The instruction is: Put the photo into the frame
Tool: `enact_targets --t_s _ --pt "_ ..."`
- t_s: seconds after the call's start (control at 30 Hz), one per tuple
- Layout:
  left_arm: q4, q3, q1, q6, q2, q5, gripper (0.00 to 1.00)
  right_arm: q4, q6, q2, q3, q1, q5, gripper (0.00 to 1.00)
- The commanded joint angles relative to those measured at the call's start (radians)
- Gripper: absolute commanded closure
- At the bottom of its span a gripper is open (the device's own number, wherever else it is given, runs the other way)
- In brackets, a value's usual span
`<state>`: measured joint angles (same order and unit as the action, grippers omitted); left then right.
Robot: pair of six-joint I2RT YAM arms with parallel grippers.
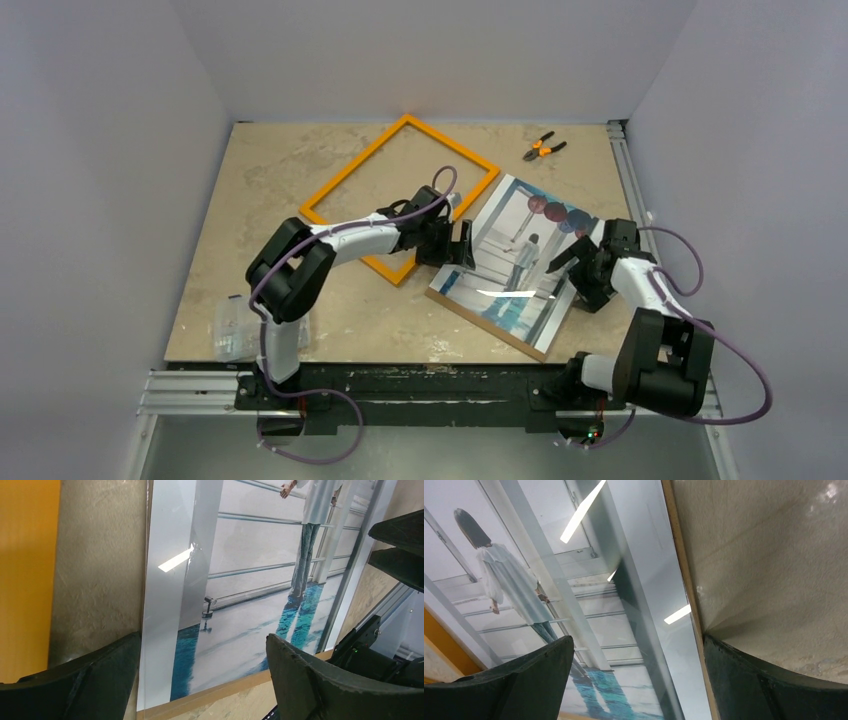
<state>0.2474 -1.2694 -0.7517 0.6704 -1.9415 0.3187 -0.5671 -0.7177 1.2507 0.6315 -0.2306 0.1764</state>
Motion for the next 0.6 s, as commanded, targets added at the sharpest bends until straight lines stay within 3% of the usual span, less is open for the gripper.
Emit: enact_targets --t_s 0.0,0.57 --pt "-0.110 -0.037 -0.036 0.064 -0.080 0.167 0.09 0.070 -0.035 0.057 0.081 0.011 0.098 0.02" --pt "-0.285 -0.046 -0.132 0.200 -0.150 0.213 0.12 0.005 0.056 0.130 0.225 -0.070 -0.019 0.02"
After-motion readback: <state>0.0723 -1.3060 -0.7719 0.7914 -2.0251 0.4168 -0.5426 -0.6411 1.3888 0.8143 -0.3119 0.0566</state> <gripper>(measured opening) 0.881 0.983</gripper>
